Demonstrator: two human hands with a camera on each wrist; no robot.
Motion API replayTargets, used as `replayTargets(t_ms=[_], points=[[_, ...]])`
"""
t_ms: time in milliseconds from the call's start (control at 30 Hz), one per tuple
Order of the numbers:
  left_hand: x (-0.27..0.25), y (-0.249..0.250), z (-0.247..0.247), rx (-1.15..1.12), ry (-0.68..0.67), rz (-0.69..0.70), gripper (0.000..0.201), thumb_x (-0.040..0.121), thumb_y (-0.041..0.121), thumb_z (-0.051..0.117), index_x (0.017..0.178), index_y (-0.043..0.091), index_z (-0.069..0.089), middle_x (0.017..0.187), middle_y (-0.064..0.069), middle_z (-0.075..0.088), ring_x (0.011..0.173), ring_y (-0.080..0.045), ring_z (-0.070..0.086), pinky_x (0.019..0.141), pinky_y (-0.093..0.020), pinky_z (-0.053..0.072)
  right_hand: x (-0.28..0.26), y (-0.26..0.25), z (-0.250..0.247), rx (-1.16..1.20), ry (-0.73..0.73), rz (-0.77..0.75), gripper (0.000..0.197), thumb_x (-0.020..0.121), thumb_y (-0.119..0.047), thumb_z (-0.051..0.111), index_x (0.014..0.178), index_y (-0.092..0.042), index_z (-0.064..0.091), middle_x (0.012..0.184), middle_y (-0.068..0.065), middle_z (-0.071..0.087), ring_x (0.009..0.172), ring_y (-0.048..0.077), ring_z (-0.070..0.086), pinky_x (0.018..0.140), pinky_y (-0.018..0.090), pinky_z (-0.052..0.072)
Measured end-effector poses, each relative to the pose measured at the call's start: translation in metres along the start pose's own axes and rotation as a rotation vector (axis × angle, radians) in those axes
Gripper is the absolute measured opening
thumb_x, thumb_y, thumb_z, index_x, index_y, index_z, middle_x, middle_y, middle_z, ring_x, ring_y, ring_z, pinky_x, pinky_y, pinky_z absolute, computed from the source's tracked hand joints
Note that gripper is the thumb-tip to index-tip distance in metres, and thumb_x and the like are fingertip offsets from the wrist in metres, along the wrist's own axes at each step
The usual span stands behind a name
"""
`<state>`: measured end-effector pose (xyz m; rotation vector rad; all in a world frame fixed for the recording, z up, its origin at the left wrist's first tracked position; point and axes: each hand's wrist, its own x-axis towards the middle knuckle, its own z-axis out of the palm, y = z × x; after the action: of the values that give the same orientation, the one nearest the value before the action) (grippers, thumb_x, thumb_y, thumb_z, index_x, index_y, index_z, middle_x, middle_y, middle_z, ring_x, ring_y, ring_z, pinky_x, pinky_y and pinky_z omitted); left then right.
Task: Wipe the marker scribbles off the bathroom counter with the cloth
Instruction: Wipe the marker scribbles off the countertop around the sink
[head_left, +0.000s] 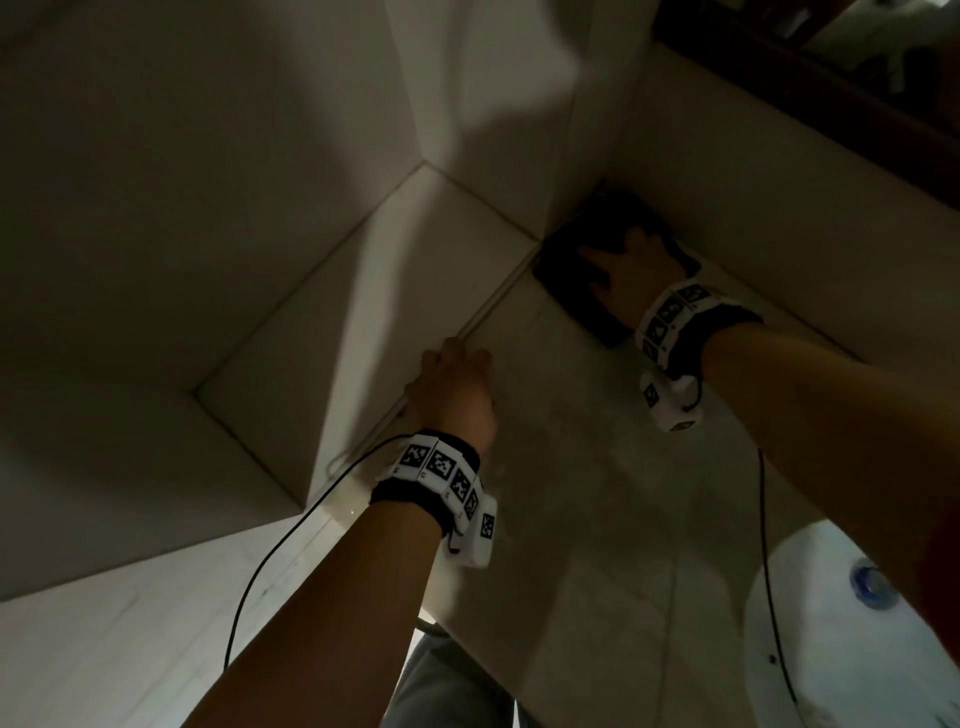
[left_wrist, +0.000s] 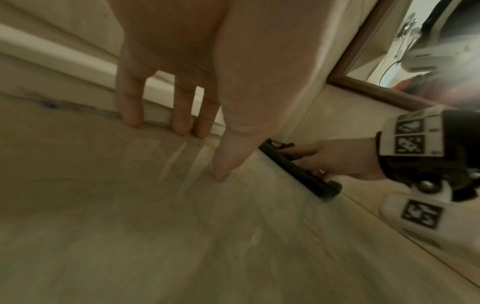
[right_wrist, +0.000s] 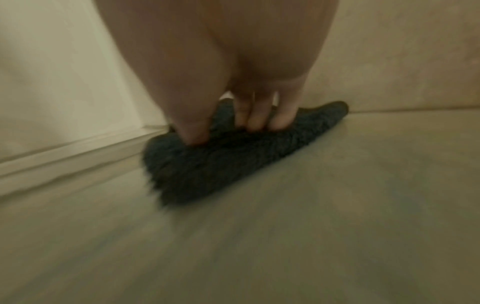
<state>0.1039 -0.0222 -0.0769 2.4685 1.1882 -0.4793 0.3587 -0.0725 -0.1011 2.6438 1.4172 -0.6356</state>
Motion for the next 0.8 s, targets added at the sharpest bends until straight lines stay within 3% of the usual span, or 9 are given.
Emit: replayTargets(t_ms=[100,233,300,500,600,800], points=[[-0.002,-0.003,-0.001,-0.003,-0.004,0.017,0.043,0.081,0.013,0.059,0.122,0.024,0.053,0.129,-0.008,0.040,0.116,-0.031,0.040,0.087,-0.048,0.044,-0.010,-0.008,0.002,-0.026,0.076,0.020,0.057,0.098,-0.047,0.040,0.151,-0.040,0.021,0.159,0.016,0.014,0.141,0.044,0.017,0.108,0.058,0.030],[-0.007,-0.008,-0.001,-0.041,0.020,0.036,0.038,0.079,0.009,0.057,0.115,0.020,0.059,0.127,-0.008,0.044,0.115,-0.032,0.041,0.087,-0.047,0.044,-0.012,-0.025,0.011,0.035,-0.050,0.048,0.059,0.098,-0.059,0.027,0.151,-0.047,0.006,0.163,0.007,-0.006,0.147,0.040,-0.004,0.116,0.063,0.004],[-0.010,-0.010,0.000,-0.047,0.029,0.019,0.037,0.081,0.009,0.057,0.116,0.020,0.059,0.127,-0.008,0.044,0.116,-0.032,0.041,0.088,-0.047,0.043,-0.013,-0.036,0.012,0.026,-0.086,0.066,0.058,0.097,-0.060,0.024,0.150,-0.048,0.003,0.162,0.006,-0.012,0.146,0.040,-0.010,0.115,0.064,-0.001],[-0.026,-0.026,-0.003,-0.077,0.074,-0.045,0.041,0.078,0.010,0.058,0.118,0.020,0.060,0.122,-0.006,0.046,0.113,-0.029,0.042,0.083,-0.044,0.042,-0.038,-0.078,0.027,-0.041,-0.067,0.017,0.057,0.098,-0.058,0.026,0.151,-0.046,0.008,0.162,0.007,-0.010,0.147,0.040,-0.010,0.115,0.065,0.000],[-0.035,-0.037,-0.004,-0.094,0.085,-0.094,0.036,0.083,0.013,0.055,0.118,0.018,0.059,0.126,-0.006,0.045,0.116,-0.029,0.041,0.085,-0.044,0.041,-0.054,-0.094,0.035,-0.038,-0.081,-0.017,0.056,0.099,-0.057,0.026,0.151,-0.046,0.009,0.162,0.006,-0.011,0.147,0.038,-0.013,0.116,0.062,-0.003],[-0.051,-0.059,0.000,-0.124,0.127,-0.122,0.038,0.086,0.002,0.050,0.120,0.014,0.059,0.127,-0.009,0.046,0.116,-0.031,0.041,0.087,-0.048,0.044,-0.087,-0.132,0.054,-0.052,-0.050,-0.077,0.057,0.099,-0.050,0.033,0.151,-0.044,0.011,0.162,0.008,-0.008,0.147,0.039,-0.011,0.115,0.064,-0.001]])
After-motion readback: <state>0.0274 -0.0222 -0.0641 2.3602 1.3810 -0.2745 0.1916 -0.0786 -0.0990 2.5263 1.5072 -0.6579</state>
